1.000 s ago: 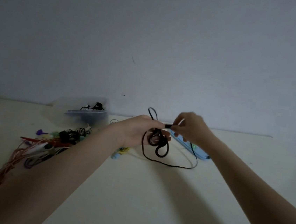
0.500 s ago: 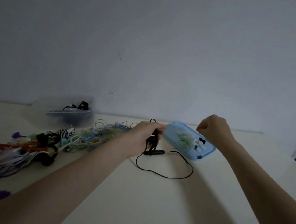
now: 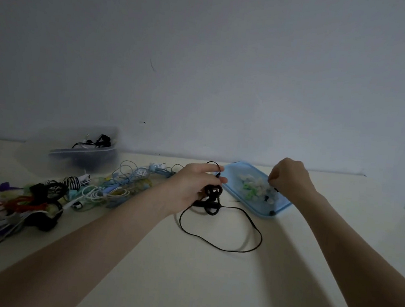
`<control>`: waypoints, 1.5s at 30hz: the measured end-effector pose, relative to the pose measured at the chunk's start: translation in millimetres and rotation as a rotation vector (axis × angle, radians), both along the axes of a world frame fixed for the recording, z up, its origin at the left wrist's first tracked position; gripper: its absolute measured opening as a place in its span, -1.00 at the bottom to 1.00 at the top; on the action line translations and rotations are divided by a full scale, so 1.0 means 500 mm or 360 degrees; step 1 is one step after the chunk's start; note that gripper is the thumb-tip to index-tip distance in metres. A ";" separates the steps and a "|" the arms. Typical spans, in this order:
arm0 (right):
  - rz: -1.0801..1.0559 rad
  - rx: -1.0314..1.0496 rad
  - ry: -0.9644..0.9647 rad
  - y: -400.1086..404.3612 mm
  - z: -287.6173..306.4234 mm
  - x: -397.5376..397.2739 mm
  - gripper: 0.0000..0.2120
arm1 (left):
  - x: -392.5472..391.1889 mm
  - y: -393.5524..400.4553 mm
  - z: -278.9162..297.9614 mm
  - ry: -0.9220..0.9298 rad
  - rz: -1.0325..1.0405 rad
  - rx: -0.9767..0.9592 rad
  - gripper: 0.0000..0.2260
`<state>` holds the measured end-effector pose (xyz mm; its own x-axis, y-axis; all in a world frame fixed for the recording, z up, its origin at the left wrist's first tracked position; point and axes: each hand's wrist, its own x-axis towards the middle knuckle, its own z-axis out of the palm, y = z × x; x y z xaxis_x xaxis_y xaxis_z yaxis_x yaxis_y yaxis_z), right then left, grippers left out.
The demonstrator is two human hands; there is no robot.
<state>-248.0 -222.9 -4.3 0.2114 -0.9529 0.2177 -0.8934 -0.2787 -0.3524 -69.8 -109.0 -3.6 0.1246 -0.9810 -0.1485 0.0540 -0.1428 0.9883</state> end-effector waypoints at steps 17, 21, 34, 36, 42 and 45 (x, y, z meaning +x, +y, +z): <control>0.0659 0.0575 -0.1641 0.151 -0.027 0.102 -0.88 | 0.033 0.008 -0.045 0.0445 0.0097 -0.0130 -0.69; 0.0658 0.0531 -0.1608 0.150 -0.039 0.104 -0.85 | 0.035 0.012 -0.057 0.0315 0.0036 -0.0241 -0.65; 0.0612 0.0700 -0.1925 0.143 -0.053 0.105 -0.84 | 0.040 0.023 -0.067 0.0017 0.0252 -0.0470 -0.85; 0.0580 0.0629 -0.1980 0.144 -0.051 0.104 -0.81 | 0.041 0.024 -0.067 -0.0082 0.0287 -0.0507 -0.81; 0.0657 0.0494 -0.1933 0.147 -0.050 0.107 -0.76 | 0.036 0.028 -0.062 -0.0178 0.0289 -0.0577 -0.73; 0.0735 0.0492 -0.1977 0.146 -0.048 0.107 -0.78 | 0.035 0.031 -0.062 -0.0204 0.0277 -0.0585 -0.72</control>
